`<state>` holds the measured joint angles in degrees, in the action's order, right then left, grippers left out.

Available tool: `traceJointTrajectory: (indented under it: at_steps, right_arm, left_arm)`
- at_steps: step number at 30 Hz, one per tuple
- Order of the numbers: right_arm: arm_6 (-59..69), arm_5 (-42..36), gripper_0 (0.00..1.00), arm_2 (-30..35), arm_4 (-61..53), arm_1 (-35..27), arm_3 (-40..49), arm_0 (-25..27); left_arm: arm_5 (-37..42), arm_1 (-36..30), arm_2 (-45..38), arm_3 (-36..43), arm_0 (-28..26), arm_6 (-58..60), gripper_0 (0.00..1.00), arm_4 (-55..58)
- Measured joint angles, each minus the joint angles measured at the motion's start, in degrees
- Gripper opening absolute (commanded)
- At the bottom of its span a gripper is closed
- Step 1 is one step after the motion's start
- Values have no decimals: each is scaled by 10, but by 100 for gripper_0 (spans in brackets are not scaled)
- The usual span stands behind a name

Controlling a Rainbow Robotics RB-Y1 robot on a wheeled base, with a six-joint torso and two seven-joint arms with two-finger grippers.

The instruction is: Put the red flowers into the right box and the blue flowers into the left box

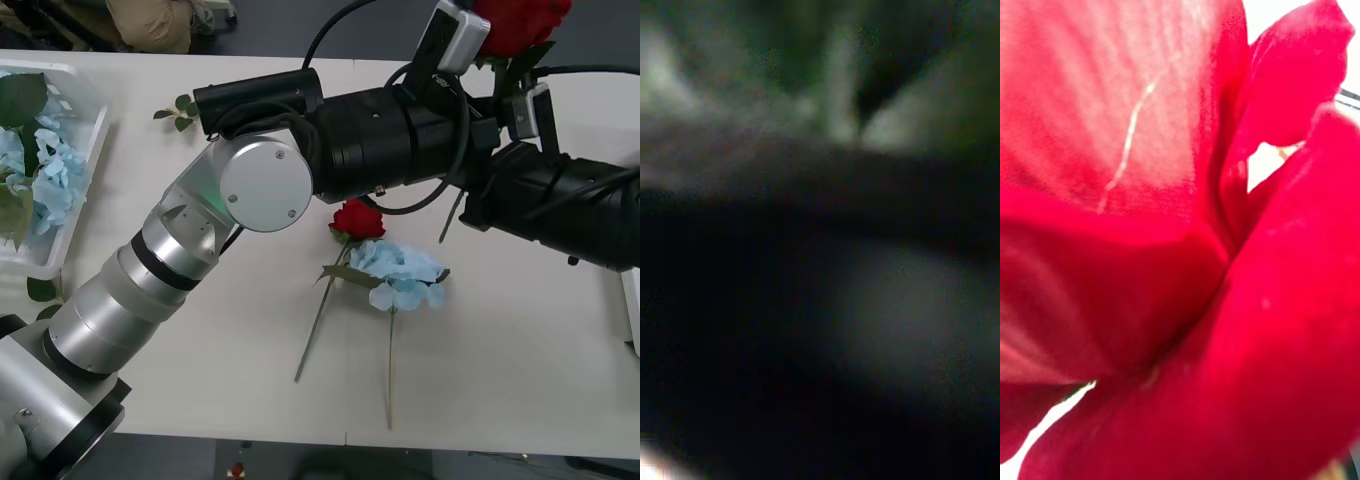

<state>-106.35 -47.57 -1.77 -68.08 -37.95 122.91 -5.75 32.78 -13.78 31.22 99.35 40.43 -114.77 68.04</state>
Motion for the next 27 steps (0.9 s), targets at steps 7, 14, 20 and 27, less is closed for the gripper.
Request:
traceJointTrajectory:
  at_steps: [7, 14, 20, 27]
  right_arm:
    - [0, -1, 0, 3, 0, 0, 0, 0]
    - [0, -1, 0, 16, 0, 0, -1, 0]
    - [-1, -9, 0, 24, -12, -10, -11, 0]
    - [-1, -24, 0, 52, -20, -64, -28, 28]
  left_arm:
    - [0, -1, -1, -6, 0, 0, 100, 0]
    - [0, -5, -1, -12, 0, 0, 100, -1]
    - [-2, -12, -12, -13, -9, 0, 100, -2]
    - [108, -33, -77, 26, -24, 0, 100, 42]
